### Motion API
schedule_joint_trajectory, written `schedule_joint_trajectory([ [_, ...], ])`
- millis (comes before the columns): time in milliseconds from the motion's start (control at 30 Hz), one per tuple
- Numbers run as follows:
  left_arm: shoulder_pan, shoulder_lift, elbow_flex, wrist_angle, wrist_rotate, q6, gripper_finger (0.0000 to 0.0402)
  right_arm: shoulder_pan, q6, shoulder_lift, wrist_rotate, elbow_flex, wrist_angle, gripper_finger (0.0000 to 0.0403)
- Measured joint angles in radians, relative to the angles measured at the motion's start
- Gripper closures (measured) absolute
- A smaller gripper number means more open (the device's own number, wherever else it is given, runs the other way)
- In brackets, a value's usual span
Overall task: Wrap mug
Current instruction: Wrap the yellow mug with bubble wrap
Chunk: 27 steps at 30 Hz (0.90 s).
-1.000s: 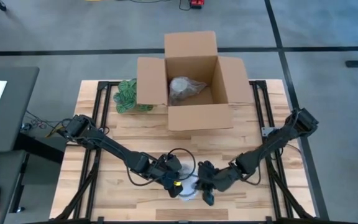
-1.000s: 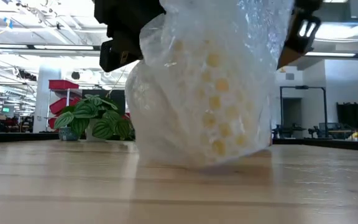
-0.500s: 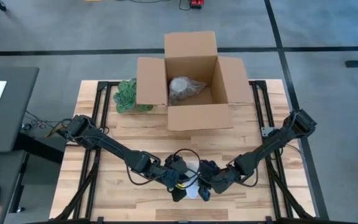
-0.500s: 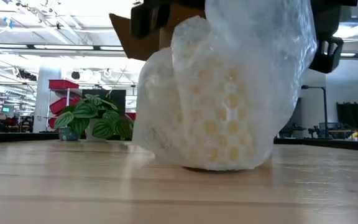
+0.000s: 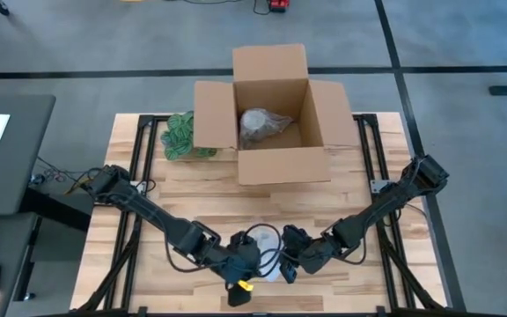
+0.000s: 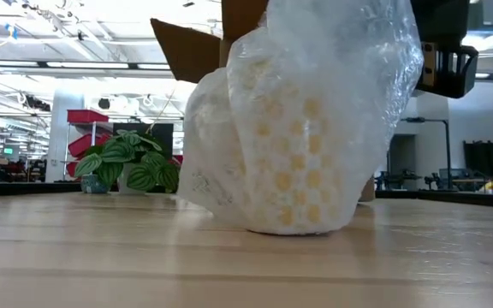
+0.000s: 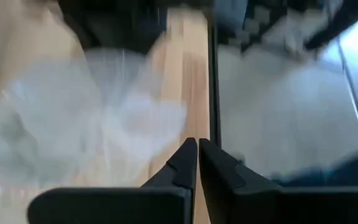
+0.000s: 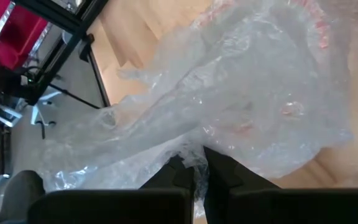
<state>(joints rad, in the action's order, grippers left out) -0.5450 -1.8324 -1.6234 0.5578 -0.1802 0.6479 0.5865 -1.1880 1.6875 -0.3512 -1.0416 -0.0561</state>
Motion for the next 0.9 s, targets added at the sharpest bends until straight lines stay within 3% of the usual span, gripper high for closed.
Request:
schedule_joint_trajectory([
  [200, 0.025, 0.000, 0.095, -0.193, -0.179, 0.071, 0.0402, 0.000, -0.012, 0.000, 0.000, 0.000, 0.014, 0.0403],
  [333, 0.056, 0.000, 0.201, -0.361, -0.178, 0.105, 0.0402, 0.000, -0.012, 0.000, 0.000, 0.000, 0.030, 0.0403],
  [700, 0.115, 0.000, 0.379, -0.345, -0.157, 0.312, 0.0402, 0.002, -0.011, 0.000, 0.004, 0.000, 0.070, 0.0403],
  [900, 0.114, -0.016, 0.446, -0.463, -0.119, 0.358, 0.0402, -0.002, -0.058, -0.001, 0.004, -0.001, 0.113, 0.0403],
])
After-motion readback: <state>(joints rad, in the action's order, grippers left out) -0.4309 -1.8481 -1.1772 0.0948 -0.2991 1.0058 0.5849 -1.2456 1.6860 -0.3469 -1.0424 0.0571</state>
